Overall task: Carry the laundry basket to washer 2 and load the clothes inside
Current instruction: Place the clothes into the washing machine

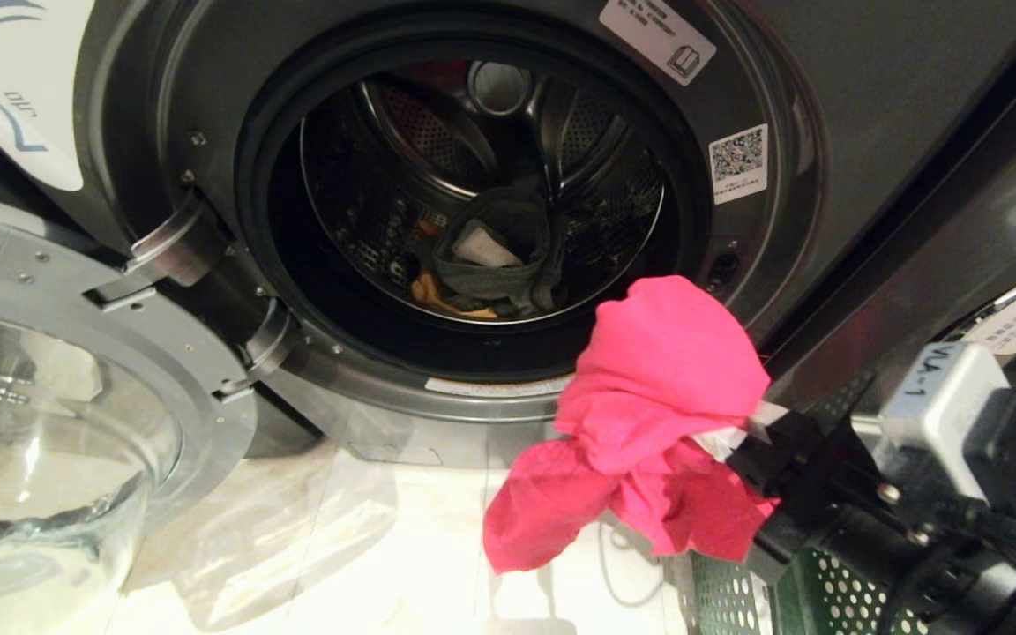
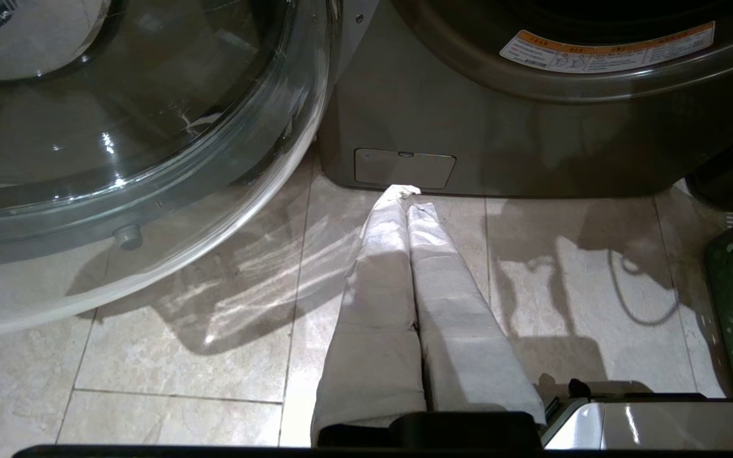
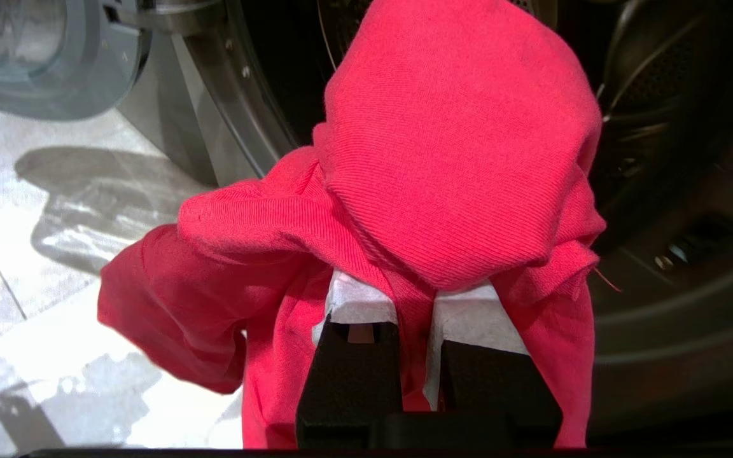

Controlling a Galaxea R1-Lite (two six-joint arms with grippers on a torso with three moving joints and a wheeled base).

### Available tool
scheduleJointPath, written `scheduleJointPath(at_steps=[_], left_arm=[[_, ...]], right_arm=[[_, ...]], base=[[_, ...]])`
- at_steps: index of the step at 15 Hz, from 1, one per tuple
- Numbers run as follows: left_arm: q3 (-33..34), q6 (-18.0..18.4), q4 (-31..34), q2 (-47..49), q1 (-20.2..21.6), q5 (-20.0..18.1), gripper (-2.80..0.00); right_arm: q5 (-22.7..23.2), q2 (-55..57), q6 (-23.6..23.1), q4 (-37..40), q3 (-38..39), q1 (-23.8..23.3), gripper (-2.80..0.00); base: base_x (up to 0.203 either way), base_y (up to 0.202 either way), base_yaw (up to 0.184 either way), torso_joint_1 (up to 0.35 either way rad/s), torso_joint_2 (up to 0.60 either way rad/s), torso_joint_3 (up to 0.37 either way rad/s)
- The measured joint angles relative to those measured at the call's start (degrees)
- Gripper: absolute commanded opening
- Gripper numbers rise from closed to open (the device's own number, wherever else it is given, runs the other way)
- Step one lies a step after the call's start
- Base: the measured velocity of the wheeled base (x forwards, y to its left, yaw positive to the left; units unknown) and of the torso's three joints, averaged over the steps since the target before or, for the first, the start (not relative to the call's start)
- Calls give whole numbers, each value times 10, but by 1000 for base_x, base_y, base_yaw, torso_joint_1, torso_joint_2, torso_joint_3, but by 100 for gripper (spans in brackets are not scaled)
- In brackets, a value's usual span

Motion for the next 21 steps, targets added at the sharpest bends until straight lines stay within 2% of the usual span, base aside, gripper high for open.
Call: scheduleJointPath(at_steps=[6,11,16,21], left_arm=[[0,0,0,0,0,0,-280],[0,0,0,0,0,0,-280],[0,0,0,0,0,0,-280],[0,0,0,0,0,0,-280]], right_arm=[[-15,130,10,-27,-144,4,-280],[-59,242,26,-37,-298,3,-280],[-94,406,23,-104,-510,-20,-280],[-156,531,22,-78,-737,-79,-280]], base=[[0,0,0,0,0,0],[0,0,0,0,0,0],[0,0,0,0,0,0],[0,0,0,0,0,0]])
